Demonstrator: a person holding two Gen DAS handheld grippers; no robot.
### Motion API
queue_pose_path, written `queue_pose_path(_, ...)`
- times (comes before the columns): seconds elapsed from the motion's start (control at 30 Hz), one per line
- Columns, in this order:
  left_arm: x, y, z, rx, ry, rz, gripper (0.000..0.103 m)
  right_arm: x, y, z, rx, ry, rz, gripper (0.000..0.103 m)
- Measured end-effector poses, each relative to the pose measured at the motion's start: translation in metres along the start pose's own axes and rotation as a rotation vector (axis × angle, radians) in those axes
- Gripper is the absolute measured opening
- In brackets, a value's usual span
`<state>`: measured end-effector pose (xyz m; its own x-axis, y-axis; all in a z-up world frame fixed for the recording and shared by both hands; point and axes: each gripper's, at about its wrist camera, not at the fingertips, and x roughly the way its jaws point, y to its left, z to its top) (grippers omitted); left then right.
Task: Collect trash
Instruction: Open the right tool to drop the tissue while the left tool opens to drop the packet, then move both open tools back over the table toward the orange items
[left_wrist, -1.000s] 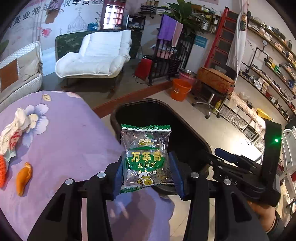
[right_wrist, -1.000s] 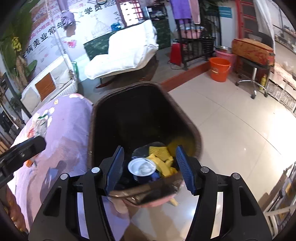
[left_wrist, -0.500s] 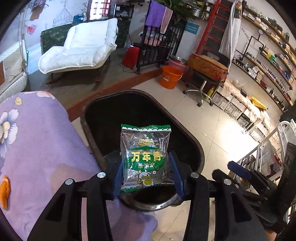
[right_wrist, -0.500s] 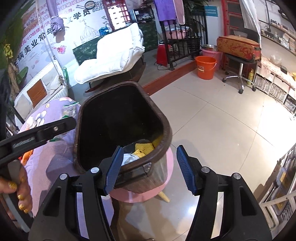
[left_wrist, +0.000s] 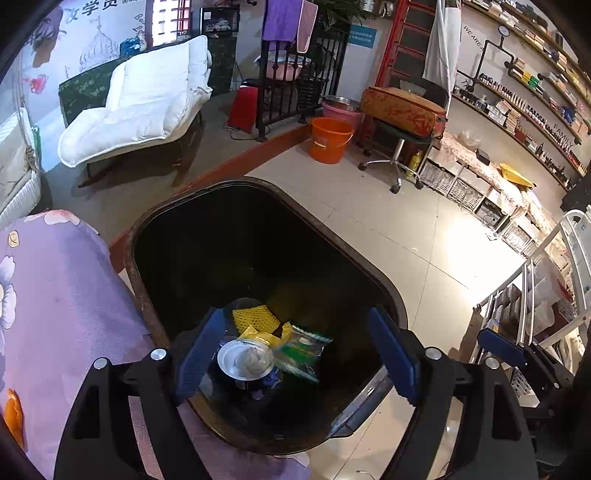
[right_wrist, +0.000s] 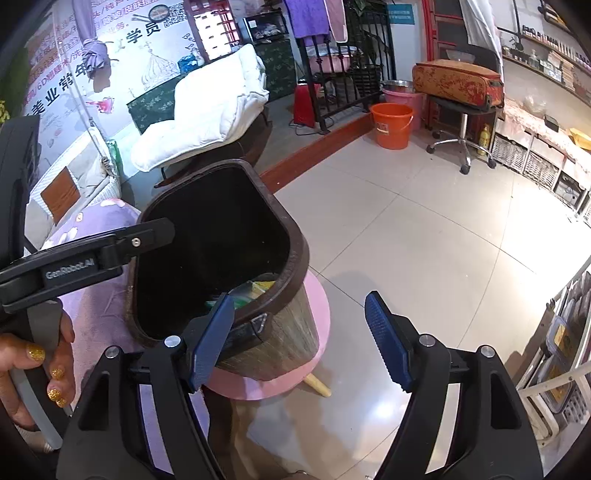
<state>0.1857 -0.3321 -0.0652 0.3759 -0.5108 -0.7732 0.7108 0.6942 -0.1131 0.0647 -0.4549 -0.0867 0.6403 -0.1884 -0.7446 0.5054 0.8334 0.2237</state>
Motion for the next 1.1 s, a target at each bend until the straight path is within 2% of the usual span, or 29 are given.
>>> queue_pose_path(0.27, -0.016, 0.003, -0.01, -0.009, -0.039, 0.014, 0.084, 0.003, 0.002, 0.0, 0.004, 0.011, -0.008, 0.073)
queue_pose_path(0.53, -0.057, 0.022, -0.036, -0.029, -0.114, 0.095, 0.085, 0.004, 0.025, 0.003, -0.038, 0.023, 0.03, 0.074)
queue_pose_path(0.77, -0.098, 0.063, -0.069, -0.113, -0.163, 0.19, 0.086, -0.001, 0.079, 0.001, -0.132, 0.032, 0.118, 0.074)
queue_pose_path(0.8, -0.104, 0.072, -0.075, -0.13, -0.164, 0.221, 0.086, -0.001, 0.086, 0.0, -0.146, 0.035, 0.132, 0.074)
queue_pose_path(0.93, -0.126, 0.1, -0.093, -0.206, -0.172, 0.262, 0.086, 0.001, 0.123, -0.006, -0.212, 0.057, 0.193, 0.074)
queue_pose_path(1.1, -0.152, 0.136, -0.123, -0.266, -0.167, 0.35, 0.086, 0.002, 0.168, -0.015, -0.3, 0.083, 0.281, 0.074)
